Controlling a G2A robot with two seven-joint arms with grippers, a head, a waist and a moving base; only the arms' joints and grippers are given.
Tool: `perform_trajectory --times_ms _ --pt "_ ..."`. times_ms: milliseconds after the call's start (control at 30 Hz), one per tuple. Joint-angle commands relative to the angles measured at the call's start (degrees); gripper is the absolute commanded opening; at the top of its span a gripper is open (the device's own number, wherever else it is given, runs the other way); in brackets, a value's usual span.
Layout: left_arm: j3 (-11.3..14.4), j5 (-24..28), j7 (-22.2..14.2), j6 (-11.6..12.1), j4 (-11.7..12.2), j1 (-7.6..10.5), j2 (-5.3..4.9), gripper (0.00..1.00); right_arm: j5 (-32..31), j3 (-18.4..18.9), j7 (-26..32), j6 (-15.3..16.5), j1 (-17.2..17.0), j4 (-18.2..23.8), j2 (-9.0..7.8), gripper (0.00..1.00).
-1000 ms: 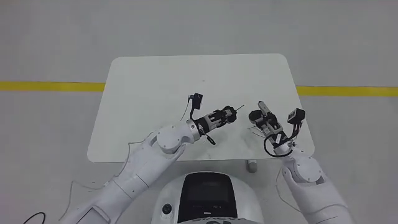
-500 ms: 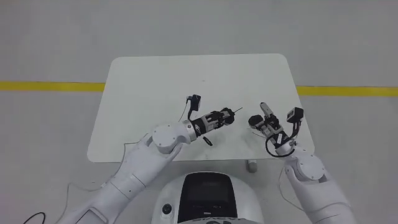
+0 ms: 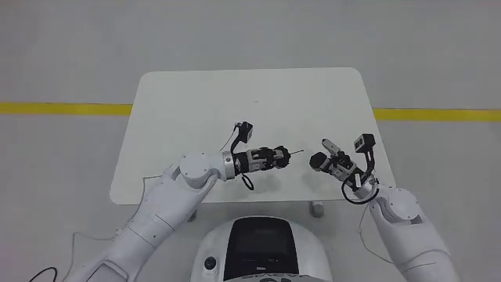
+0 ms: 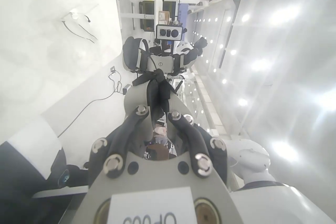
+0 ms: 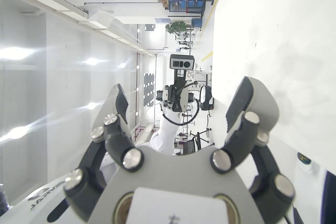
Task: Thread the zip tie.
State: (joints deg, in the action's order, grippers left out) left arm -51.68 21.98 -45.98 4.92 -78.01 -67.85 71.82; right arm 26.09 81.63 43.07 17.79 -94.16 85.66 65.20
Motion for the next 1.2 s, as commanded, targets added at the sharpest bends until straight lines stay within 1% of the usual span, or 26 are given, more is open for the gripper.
perform_trajectory --times_ms 0,33,100,133,167,200,233,300,367,400,500,533,567,600,800,833,867,900,933,967,1000,1100,1167 --pt "0.0 0.0 0.0 0.0 0.0 0.0 0.0 0.0 0.0 0.0 0.0 0.0 0.0 0.0 0.0 1.0" --pt "0.0 0.7 0.3 -0.3 0.0 -0.21 0.03 0.0 0.3 -0.1 0.0 -0.3 0.1 0.0 0.02 1.0" --pt "-0.2 2.0 -1.8 -1.4 0.5 0.18 -0.13 0.0 1.5 0.4 1.9 -0.7 0.9 -1.6 -0.11 1.0" --pt "-0.4 3.0 -3.6 -1.5 0.8 0.25 -0.24 0.0 2.6 0.7 4.0 -0.5 1.1 -2.5 -0.19 1.0" --pt "-0.6 4.4 -6.8 -1.8 1.3 0.46 -0.44 0.0 4.3 1.0 7.5 -0.6 1.6 -3.8 -0.33 1.0" --pt "-0.9 4.5 -8.7 -1.6 1.9 0.81 -0.62 0.0 5.0 1.3 9.3 -0.6 2.1 -4.8 -0.45 1.0" --pt "-1.2 4.4 -9.7 -1.1 2.4 1.03 -0.79 0.0 5.3 1.3 11.0 -0.6 2.5 -5.6 -0.53 1.0" --pt "-1.6 4.8 -12.5 -0.7 4.0 1.6 -1.08 0.0 6.1 1.1 15.2 -0.3 3.7 -7.5 -0.67 1.0" --pt "-1.6 6.0 -15.0 -0.6 5.3 2.15 -1.17 0.0 7.1 0.6 18.4 -0.1 4.6 -8.9 -0.7 1.0" --pt "-1.3 6.2 -16.6 -0.5 6.0 2.71 -1.21 0.0 7.7 0.4 20.2 0.0 5.3 -10.0 -0.73 1.0" --pt "-0.5 6.8 -18.3 -0.1 7.2 3.56 -1.12 0.0 8.7 -0.3 23.2 0.0 6.8 -12.1 -0.73 1.0" --pt "-0.2 7.6 -18.5 -0.2 7.7 3.84 -1.01 0.0 8.8 -0.7 24.9 0.1 7.5 -12.8 -0.74 1.0" --pt "0.2 7.2 -18.3 0.1 7.8 4.21 -0.95 0.0 8.7 -0.9 25.7 0.2 8.0 -13.4 -0.76 1.0" --pt "0.4 6.4 -17.7 0.5 7.9 4.43 -0.93 0.0 8.6 -0.9 25.6 0.4 8.1 -13.7 -0.77 1.0" --pt "0.4 6.4 -17.7 0.5 7.9 4.43 -0.93 0.0 8.6 -0.9 25.6 0.4 8.1 -13.7 -0.77 1.0" --pt "0.4 7.9 -17.2 0.6 7.5 3.98 -0.84 0.0 8.6 -0.9 25.6 0.4 8.1 -13.7 -0.77 1.0" --pt "0.4 9.8 -17.7 0.3 7.6 3.75 -0.79 0.0 8.2 -1.1 24.6 0.0 8.1 -13.6 -0.75 1.0" --pt "0.4 10.1 -17.9 0.4 7.8 3.88 -0.8 0.0 8.0 -1.3 24.1 -0.2 8.1 -13.3 -0.73 1.0" --pt "0.6 11.1 -18.6 0.6 7.7 3.81 -0.73 0.0 8.5 -1.5 25.0 -0.2 8.1 -13.1 -0.71 1.0" --pt "0.9 14.0 -21.0 0.7 7.8 3.67 -0.58 0.0 10.0 -1.7 27.1 -0.4 8.2 -13.4 -0.71 1.0" --pt "1.0 15.1 -22.1 0.8 8.3 3.95 -0.51 0.0 10.9 -1.7 28.5 -0.3 8.4 -13.9 -0.73 1.0" --pt "2.1 16.2 -23.6 0.8 9.9 5.03 -0.19 0.0 13.0 -2.0 32.4 0.0 9.5 -15.9 -0.76 1.0" --pt "2.8 17.9 -25.0 0.6 10.8 5.57 0.08 0.0 14.1 -2.4 34.5 0.6 10.2 -17.0 -0.72 1.0"
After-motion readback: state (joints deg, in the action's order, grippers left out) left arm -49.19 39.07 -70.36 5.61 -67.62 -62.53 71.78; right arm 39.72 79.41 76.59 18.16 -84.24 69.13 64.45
